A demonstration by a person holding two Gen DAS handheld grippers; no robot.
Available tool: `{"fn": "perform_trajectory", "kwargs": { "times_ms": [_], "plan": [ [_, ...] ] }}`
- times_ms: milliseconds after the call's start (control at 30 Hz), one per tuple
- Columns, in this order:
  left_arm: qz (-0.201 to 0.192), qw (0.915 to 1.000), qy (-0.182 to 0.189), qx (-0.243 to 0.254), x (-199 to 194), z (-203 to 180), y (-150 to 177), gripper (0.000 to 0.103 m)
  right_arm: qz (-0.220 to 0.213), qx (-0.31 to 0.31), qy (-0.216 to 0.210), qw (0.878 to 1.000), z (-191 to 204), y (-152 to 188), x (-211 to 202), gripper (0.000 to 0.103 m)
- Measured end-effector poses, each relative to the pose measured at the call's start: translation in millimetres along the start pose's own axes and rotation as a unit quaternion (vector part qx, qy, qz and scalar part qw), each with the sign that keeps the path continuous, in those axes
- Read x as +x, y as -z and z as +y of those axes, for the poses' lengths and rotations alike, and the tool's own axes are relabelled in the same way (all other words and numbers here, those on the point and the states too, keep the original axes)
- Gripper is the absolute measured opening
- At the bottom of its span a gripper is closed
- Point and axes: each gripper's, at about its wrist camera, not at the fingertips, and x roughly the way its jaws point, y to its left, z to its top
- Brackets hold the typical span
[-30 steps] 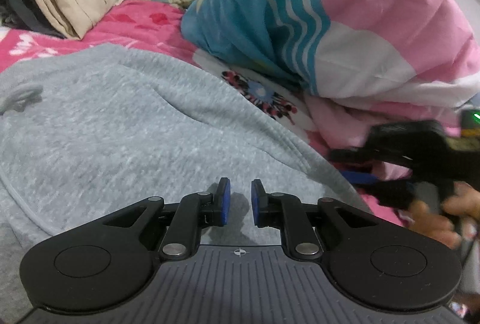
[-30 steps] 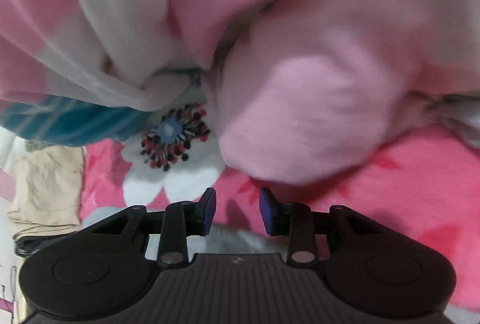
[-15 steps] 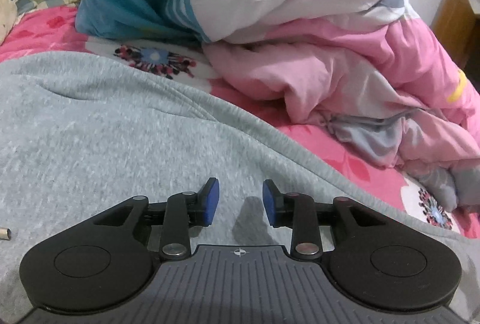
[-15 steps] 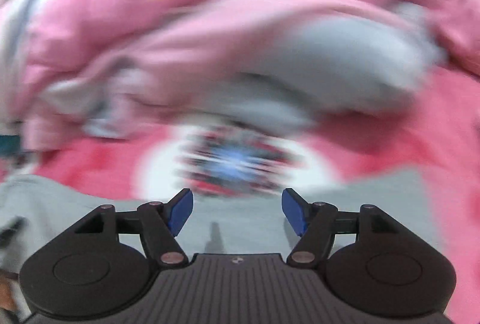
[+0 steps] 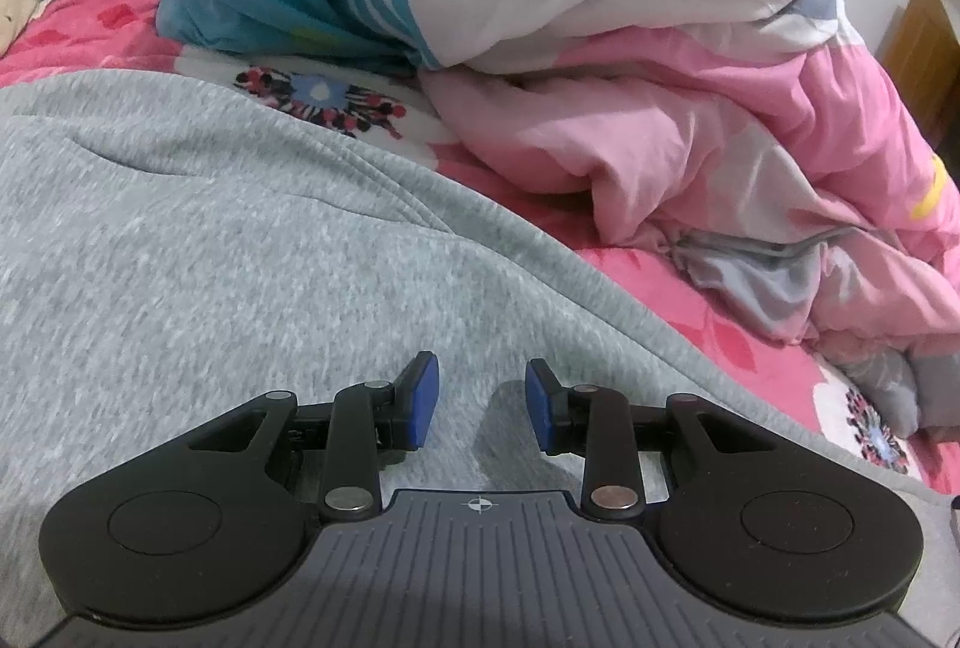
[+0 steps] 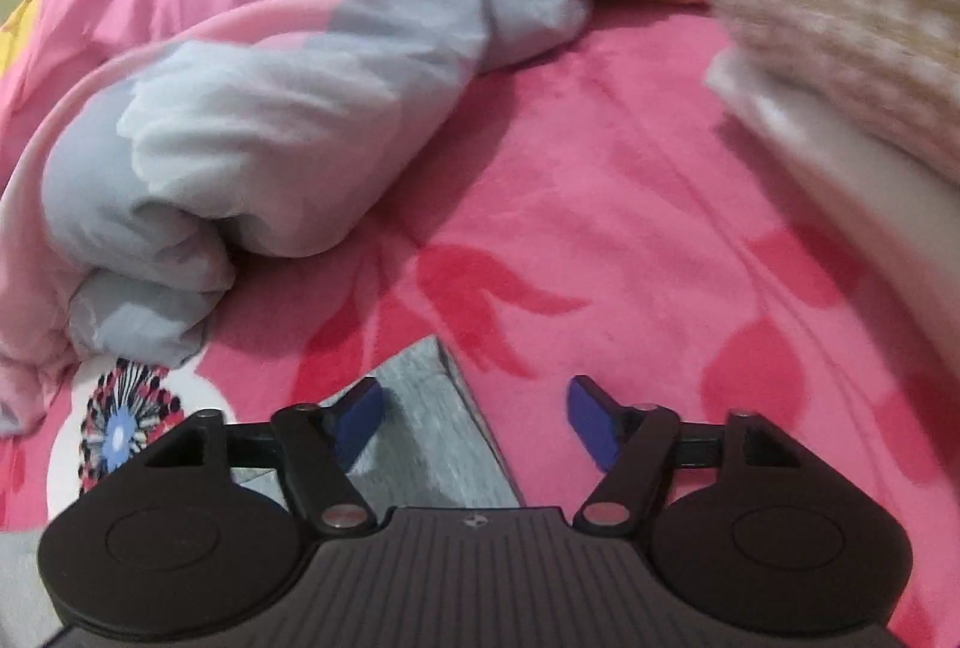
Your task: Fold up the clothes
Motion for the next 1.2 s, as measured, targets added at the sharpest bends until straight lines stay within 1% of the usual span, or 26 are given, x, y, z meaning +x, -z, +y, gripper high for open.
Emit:
{"fn": "perform_trajectory", "kwargs": {
  "times_ms": [67,133,167,233,267,300,333,367,500,667,767,900,933,1000,1100,1200],
  "plan": [
    [0.0,1.0,0.003,-0.006,1,2,-1,0.031,0.001,-0.044,0.006,0.999,10,3,1,0.07],
    [-0.001,1.0,0.003,-0.007,1,2,-1,0.031,-0.006,-0.086,0.019,0.996,23,10,-3,0.051],
    [-0.002,1.0,0.003,-0.006,1,2,0,0.031,-0.012,-0.106,0.027,0.994,29,13,-6,0.044],
    [-0.003,1.0,0.003,-0.005,1,2,0,0.031,-0.022,-0.147,0.043,0.988,42,20,-10,0.024],
    [-0.003,1.0,0.004,-0.007,1,3,0,0.031,-0.027,-0.168,0.05,0.984,49,23,-12,0.021],
    [-0.004,0.9999,0.005,-0.008,1,3,0,0.031,-0.032,-0.188,0.058,0.98,55,27,-14,0.011],
    [-0.004,0.9999,0.006,-0.009,1,4,0,0.031,-0.037,-0.209,0.066,0.975,61,30,-16,0.005],
    [-0.005,0.9999,0.007,-0.01,0,4,0,0.031,-0.047,-0.219,0.071,0.972,66,30,-19,0.005],
    [-0.01,0.9999,0.007,-0.009,-1,3,1,0.031,-0.112,-0.192,0.076,0.972,71,7,-35,0.004],
    [-0.016,0.9998,0.008,-0.007,-3,2,1,0.031,-0.144,-0.184,0.095,0.968,82,-28,-21,0.003],
    [-0.017,0.9998,0.007,-0.004,-2,2,1,0.031,-0.128,-0.178,0.11,0.97,82,-39,2,0.003],
    [-0.017,0.9998,0.008,-0.003,-2,2,1,0.031,-0.099,-0.168,0.136,0.971,77,-34,41,0.003],
    [-0.017,0.9998,0.008,-0.003,-2,2,1,0.031,-0.095,-0.165,0.146,0.971,75,-32,49,0.001],
    [-0.016,0.9998,0.008,-0.003,-1,3,1,0.031,-0.101,-0.152,0.181,0.966,68,-35,61,0.0],
    [-0.015,0.9999,0.008,-0.002,-1,3,1,0.031,-0.103,-0.1,0.194,0.97,46,-45,66,0.0],
    [-0.014,0.9999,0.008,-0.002,0,3,1,0.031,-0.098,-0.04,0.183,0.977,28,-49,48,0.001]
  ]
}}
